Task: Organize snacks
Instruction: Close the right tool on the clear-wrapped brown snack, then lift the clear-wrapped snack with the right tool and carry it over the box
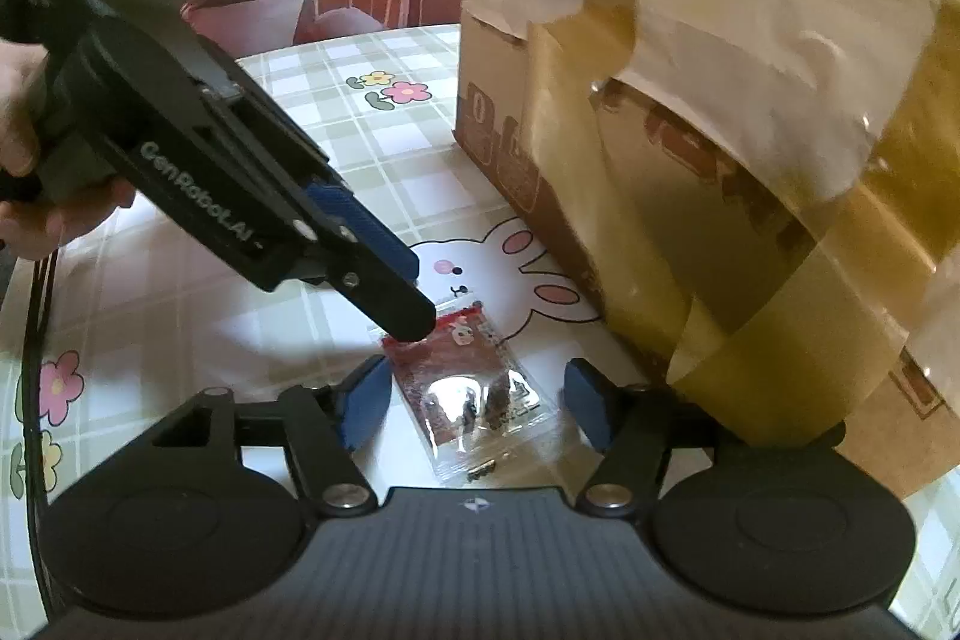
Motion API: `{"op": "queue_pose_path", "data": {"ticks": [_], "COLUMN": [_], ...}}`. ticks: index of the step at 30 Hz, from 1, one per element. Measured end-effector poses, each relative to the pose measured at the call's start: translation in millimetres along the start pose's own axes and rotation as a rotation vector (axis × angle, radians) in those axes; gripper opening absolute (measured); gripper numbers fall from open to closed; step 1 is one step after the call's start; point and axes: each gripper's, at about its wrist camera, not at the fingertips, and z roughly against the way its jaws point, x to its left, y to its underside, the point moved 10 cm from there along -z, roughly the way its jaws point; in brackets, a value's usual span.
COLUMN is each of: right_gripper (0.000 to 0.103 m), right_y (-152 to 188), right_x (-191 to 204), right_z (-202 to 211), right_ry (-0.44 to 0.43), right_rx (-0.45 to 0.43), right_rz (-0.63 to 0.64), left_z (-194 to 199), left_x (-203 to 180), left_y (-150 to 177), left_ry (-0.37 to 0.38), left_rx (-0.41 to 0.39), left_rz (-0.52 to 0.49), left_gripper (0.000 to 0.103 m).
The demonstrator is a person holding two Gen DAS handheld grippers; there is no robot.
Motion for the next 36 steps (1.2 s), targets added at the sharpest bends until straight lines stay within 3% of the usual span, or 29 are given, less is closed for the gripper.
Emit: {"op": "queue_pose_path", "data": {"ticks": [6, 12, 23, 36], "right_gripper": [0.063, 0.045, 0.041, 0.039], "right_y": [2, 3, 9, -1], "right_x": [0, 7, 15, 24], "right_z": [0, 7, 23, 44], "right_ry": [-0.015, 0.001, 0.061, 0.091], "right_rx": [-0.022, -0.028, -0.137, -0.152], "right_rz": [-0.068, -0.109, -0.240, -0.175], "left_z": [-1, -1, -2, 7], "left_x": [0, 1, -6, -11], "left_y": [0, 0, 10, 8], "left_ry": [0.004, 0.009, 0.079, 0.142], "left_rx": [-0.001, 0.004, 0.027, 0.008], "left_rz": [0.018, 0.045, 0.112, 0.191], "left_gripper": [0.034, 0.034, 0.034, 0.030]}}
